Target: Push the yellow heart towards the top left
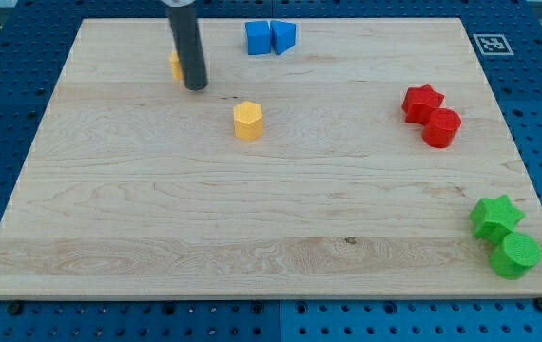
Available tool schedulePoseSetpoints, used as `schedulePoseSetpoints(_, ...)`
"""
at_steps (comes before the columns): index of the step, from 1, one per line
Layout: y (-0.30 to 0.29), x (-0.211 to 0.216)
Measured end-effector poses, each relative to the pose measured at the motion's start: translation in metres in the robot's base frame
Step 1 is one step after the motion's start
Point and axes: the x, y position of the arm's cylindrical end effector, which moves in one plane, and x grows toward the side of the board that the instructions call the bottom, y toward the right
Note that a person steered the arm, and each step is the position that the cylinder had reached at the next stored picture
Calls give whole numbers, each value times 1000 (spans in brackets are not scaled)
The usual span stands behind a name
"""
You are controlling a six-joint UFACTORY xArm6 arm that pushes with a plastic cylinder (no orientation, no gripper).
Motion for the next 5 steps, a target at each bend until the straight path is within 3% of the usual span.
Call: schedulePoseSetpoints(5, -29, -50)
